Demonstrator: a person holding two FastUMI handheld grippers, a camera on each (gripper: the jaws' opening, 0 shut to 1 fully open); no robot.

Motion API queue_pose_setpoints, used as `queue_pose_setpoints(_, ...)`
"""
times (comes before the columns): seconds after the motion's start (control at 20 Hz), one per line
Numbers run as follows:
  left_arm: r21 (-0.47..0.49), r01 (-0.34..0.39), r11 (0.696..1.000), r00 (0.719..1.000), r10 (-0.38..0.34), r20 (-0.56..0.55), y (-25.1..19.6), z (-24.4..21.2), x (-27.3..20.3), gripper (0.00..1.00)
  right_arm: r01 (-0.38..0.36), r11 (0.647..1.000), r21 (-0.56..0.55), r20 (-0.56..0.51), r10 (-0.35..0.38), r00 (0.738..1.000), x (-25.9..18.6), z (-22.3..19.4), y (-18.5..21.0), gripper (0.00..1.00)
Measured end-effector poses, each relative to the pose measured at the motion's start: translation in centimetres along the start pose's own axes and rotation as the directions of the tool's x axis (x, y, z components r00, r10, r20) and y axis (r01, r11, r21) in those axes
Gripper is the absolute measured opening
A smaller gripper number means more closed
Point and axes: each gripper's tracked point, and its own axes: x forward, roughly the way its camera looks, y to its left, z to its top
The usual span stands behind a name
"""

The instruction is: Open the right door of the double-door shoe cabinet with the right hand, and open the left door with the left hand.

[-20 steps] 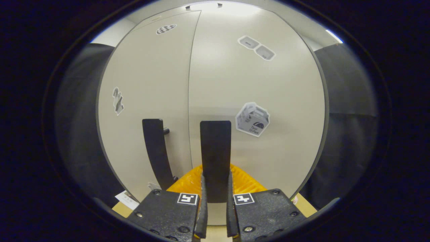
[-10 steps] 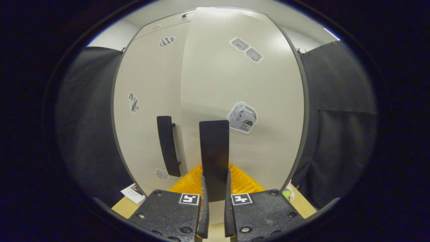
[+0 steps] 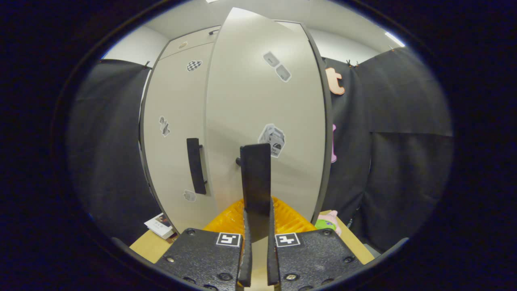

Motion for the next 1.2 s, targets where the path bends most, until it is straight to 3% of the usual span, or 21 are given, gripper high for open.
queue_pose_setpoints(0.45,0.004,0.077,0.997,0.997,-0.077,0.018,-3.2,0.4,-0.6,0.96,0.051,0.999,-0.001,0.004,-0.051,0.999,-3.8,-0.4,-7.3,0.09)
queue_pose_setpoints(0.8,0.004,0.1,0.995,0.995,-0.1,0.027,-6.7,1.4,-0.3,0.96,-0.004,0.999,-0.047,-0.011,0.004,1.0,-2.7,-0.3,-10.8,0.04)
queue_pose_setpoints(1.0,0.016,0.097,0.995,0.995,-0.098,0.036,-8.1,1.7,-0.2,0.96,-0.005,1.0,-0.002,-0.02,0.005,1.0,-2.5,0.2,-16.7,0.04)
queue_pose_setpoints(1.1,0.013,0.099,0.995,0.995,-0.099,0.031,-8.9,1.7,-0.5,0.96,-0.057,0.998,0.022,-0.039,0.058,0.998,-2.5,0.2,-16.3,0.04)
queue_pose_setpoints(1.2,0.007,0.099,0.995,0.995,-0.099,0.027,-9.5,1.8,-0.6,0.96,-0.06,0.998,-0.018,-0.017,0.06,0.998,-2.0,0.9,-16.4,0.04)
